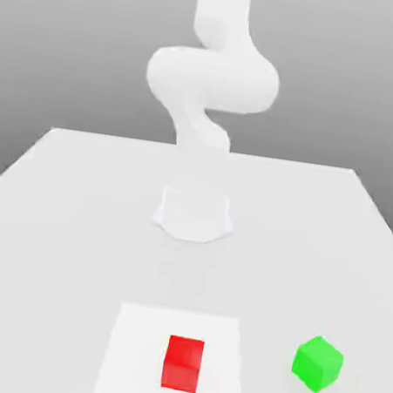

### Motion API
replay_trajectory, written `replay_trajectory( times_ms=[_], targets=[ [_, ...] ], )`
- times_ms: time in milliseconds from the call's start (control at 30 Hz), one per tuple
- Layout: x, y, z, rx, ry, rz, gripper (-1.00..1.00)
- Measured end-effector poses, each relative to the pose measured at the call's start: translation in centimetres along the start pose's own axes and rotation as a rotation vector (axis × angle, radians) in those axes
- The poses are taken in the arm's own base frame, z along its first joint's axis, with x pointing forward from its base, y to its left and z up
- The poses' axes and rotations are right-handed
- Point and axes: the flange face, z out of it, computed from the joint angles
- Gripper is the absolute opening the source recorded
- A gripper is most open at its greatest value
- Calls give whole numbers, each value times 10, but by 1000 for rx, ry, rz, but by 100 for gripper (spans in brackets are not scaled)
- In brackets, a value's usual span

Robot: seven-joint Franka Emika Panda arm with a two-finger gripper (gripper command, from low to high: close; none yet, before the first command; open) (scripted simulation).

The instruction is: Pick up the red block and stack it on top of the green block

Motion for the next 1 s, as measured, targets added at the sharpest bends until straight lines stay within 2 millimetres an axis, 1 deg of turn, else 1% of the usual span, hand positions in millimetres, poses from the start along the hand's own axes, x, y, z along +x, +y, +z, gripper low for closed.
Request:
replay_trajectory(
  times_ms=[100, 233, 367, 467, 600, 733, 900, 933, 1000],
  targets=[
    [-10, 7, 69, -76, -64, 7, 0],
    [-31, 25, 151, -172, -148, 16, 0],
    [-61, 54, 225, -266, -232, 26, 0],
    [-90, 81, 275, -335, -296, 34, 0],
    [-133, 123, 330, -426, -384, 44, 0],
    [-181, 169, 373, -512, -468, 55, 0],
    [-213, 201, 417, -531, -486, 59, 0],
    [-218, 206, 424, -531, -487, 59, -100],
    [-218, 206, 424, -531, -487, 59, -100]
  ],
)
